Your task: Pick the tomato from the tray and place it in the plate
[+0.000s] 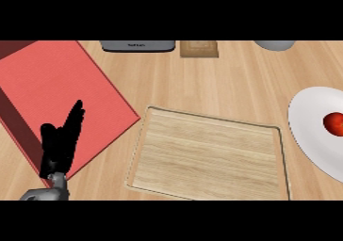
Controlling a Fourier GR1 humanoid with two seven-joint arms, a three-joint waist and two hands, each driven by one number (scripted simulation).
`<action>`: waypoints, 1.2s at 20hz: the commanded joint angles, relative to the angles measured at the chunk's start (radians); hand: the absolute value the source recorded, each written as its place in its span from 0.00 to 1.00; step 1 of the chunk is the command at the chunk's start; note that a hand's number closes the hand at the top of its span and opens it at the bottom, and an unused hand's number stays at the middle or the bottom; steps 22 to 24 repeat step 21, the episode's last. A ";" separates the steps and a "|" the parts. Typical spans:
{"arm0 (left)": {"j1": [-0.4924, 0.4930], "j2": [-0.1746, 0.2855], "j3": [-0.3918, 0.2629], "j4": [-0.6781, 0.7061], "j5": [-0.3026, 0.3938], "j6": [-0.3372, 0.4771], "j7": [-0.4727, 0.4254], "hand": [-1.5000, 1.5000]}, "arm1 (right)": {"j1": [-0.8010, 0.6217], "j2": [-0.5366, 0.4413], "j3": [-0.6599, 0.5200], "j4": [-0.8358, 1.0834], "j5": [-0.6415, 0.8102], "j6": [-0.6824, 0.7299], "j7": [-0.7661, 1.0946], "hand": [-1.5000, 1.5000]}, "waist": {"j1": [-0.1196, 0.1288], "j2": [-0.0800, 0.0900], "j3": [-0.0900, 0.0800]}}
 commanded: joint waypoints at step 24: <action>0.016 -0.027 0.005 0.036 0.005 -0.024 -0.015 0.50 | 0.030 -0.102 -0.041 0.190 -0.048 -0.112 -0.087 0.00 | 0.007 0.012 -0.005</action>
